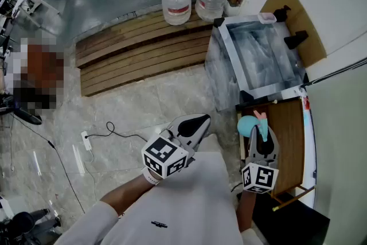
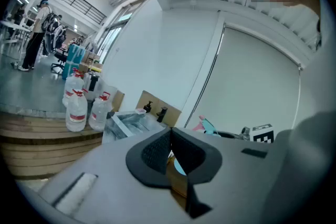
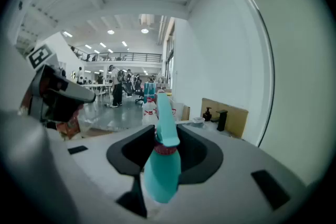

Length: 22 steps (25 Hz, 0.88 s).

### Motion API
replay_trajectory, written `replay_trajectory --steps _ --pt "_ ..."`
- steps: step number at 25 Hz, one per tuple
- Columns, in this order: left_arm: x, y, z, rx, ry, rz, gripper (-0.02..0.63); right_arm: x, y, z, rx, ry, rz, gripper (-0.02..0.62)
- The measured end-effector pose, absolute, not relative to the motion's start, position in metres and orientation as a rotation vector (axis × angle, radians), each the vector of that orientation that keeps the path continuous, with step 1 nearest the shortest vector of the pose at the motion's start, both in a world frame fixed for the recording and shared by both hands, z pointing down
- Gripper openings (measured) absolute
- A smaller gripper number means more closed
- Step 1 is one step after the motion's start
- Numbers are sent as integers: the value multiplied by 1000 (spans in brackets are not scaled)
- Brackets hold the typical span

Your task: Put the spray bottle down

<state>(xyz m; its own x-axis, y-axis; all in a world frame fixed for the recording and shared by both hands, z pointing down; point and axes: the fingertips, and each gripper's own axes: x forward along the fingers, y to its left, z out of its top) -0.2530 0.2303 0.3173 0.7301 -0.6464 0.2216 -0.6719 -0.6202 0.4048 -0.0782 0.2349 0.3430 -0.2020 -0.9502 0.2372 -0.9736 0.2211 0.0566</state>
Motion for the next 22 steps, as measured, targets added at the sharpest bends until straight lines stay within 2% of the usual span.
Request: replay_trajectory --steps 8,13,22 --pt "-236 257 315 2446 -1054 99 3 -55 279 330 1869 -2412 303 123" --pt "-221 268 317 2476 -1011 109 3 -53 282 315 1881 -2410 204 124" --pt "-218 273 318 2498 -944 86 5 -52 296 316 1973 -2353 216 123"
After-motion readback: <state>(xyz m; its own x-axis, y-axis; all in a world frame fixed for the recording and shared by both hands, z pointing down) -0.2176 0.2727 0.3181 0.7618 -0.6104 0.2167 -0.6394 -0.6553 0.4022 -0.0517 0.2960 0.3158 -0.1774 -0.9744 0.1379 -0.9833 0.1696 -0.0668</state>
